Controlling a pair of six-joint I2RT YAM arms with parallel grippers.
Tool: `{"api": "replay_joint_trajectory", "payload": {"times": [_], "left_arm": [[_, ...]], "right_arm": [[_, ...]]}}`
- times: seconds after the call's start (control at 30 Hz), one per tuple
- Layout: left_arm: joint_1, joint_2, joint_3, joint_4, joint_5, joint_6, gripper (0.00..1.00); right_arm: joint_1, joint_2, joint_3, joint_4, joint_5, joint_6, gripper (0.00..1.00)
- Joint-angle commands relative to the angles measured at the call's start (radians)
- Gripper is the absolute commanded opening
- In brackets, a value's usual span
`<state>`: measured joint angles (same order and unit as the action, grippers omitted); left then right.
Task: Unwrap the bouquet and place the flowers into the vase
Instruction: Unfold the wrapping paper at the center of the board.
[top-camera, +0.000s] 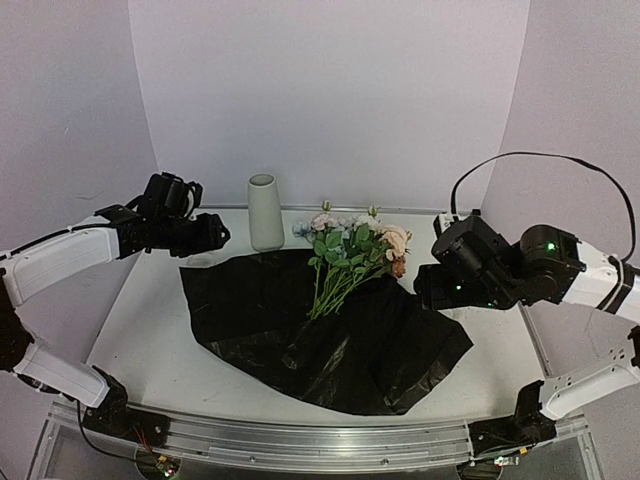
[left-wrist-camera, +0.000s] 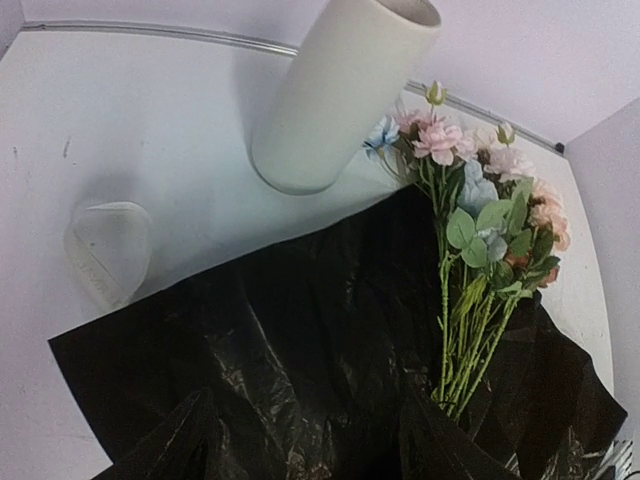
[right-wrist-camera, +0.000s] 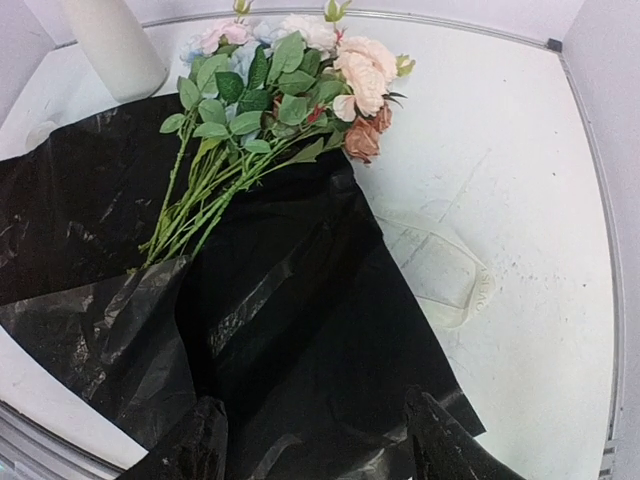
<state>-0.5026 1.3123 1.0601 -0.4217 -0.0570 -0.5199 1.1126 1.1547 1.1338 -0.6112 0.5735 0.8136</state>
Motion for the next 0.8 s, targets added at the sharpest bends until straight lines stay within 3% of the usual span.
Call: {"api": "replay_joint_trajectory", "payload": {"times": [0.0, 0.13, 0.27, 0.43, 0.77], "left_arm": [[-0.062, 0.066, 0.074, 0.009, 0.054, 0.009, 0.63], [-0.101, 0.134, 0.085, 0.016, 0.054, 0.005, 0.58], [-0.117, 0.17, 0.069, 0.031, 0.032, -0.007, 0.46], [-0.117, 0.2, 0.018, 0.059, -0.028, -0.019, 0.26], [-0.117, 0.295, -0.028, 0.09, -0.123, -0.041, 0.05]], "right_arm": [[0.003, 0.086, 0.05, 0.072, -0.08, -0.12, 0.61], [0.003, 0.194, 0.052, 0.106, -0.138, -0.115, 0.54], [0.002, 0.285, 0.026, 0.145, -0.17, -0.09, 0.41], [-0.009, 0.363, -0.034, 0.168, -0.185, -0.028, 0.02], [-0.11, 0.396, -0.228, 0.286, -0.258, 0.006, 0.0]]}}
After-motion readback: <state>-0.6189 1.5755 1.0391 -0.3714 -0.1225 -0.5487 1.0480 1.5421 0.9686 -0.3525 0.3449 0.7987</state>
